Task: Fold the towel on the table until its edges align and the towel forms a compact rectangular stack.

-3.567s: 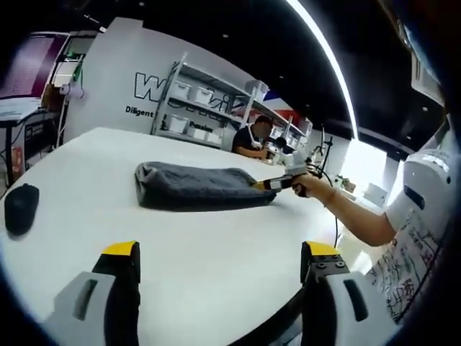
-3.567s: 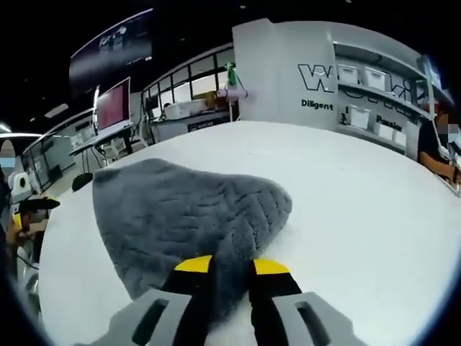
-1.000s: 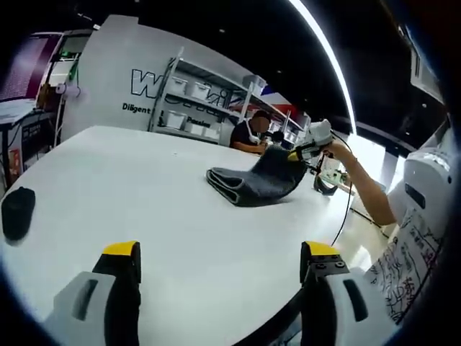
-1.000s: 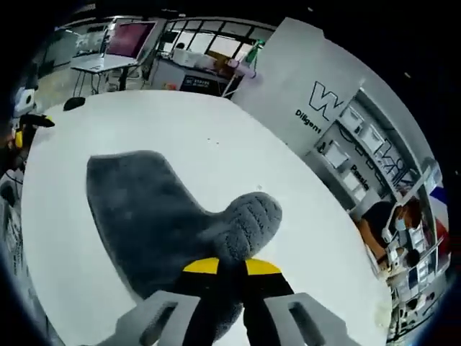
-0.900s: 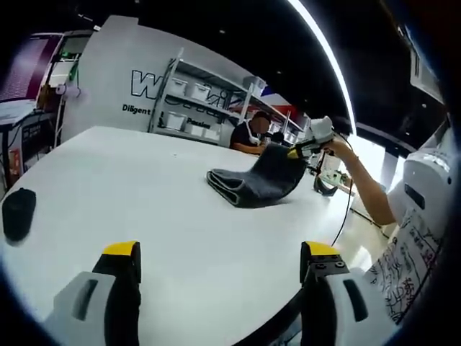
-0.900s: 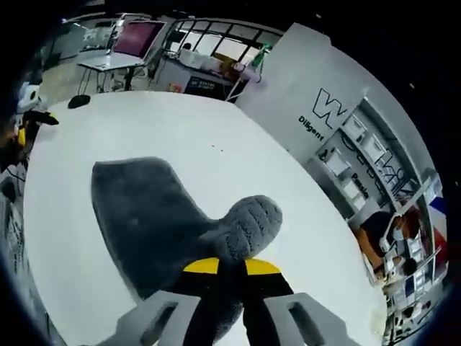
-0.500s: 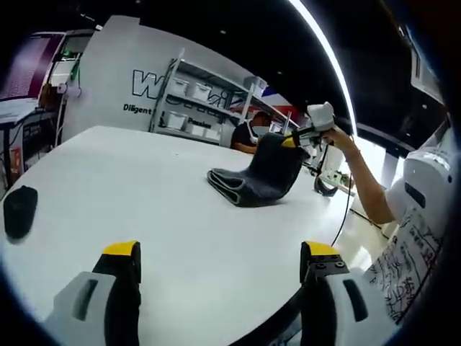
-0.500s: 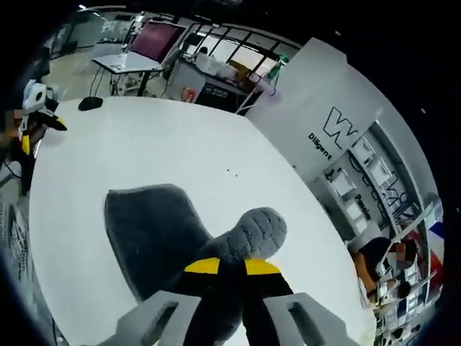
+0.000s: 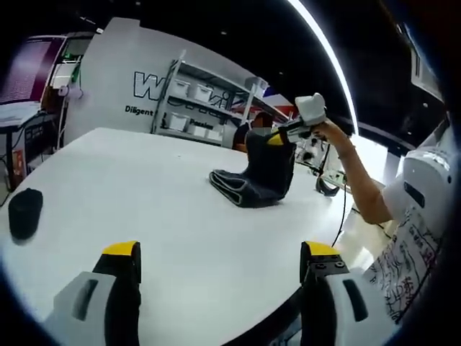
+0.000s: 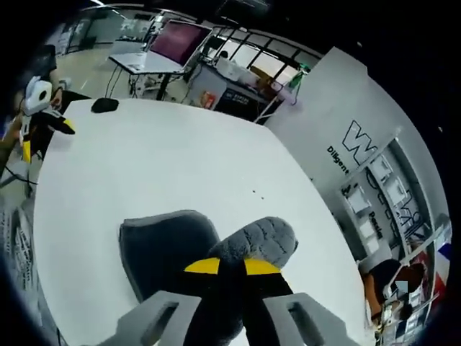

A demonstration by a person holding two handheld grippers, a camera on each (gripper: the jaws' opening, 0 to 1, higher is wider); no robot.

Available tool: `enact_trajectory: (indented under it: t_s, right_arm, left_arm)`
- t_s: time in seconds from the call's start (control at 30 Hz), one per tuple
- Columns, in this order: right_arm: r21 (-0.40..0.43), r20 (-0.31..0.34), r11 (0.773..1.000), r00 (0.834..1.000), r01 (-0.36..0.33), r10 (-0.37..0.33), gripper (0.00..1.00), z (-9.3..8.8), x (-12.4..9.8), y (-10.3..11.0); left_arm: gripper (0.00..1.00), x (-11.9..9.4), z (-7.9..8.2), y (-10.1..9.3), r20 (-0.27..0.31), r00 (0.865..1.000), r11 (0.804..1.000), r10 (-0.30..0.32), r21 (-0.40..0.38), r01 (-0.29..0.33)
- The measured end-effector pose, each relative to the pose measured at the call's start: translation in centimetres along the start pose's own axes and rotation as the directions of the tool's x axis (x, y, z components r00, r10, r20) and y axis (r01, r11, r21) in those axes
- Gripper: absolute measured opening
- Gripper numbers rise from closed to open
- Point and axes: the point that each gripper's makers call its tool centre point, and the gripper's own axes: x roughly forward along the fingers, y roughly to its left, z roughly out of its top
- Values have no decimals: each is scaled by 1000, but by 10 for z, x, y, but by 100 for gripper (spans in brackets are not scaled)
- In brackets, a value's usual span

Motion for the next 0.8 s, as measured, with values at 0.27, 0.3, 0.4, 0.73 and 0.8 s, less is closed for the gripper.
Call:
enact_trajectory:
  t_s: [0.27, 0.3, 0.4, 0.73, 0.8]
  right_arm:
    - [-26, 18, 997, 997, -79, 80, 9, 21, 32, 30]
    - [-27, 15, 996, 996, -89, 90, 9, 22, 36, 34]
    - [-25, 14, 993, 993, -117, 117, 9, 23, 48, 45]
    - [-9, -7, 983, 983, -183, 183, 10, 11, 83, 75]
    - [15, -2, 979, 979, -204, 204, 11, 6, 90, 83]
  left_arm:
    - [96, -1, 1, -1, 3, 1000, 1000, 0, 2, 0]
    - [96, -1, 1, -1, 3, 1000, 1000, 0, 1, 0]
    - [96, -3, -1, -1, 0, 1000, 1000, 3, 0, -3]
    - [96, -7, -1, 5, -3, 1000, 1000, 22, -3, -22]
    - [96, -6, -1, 4, -5, 1000, 1000, 19, -3, -19]
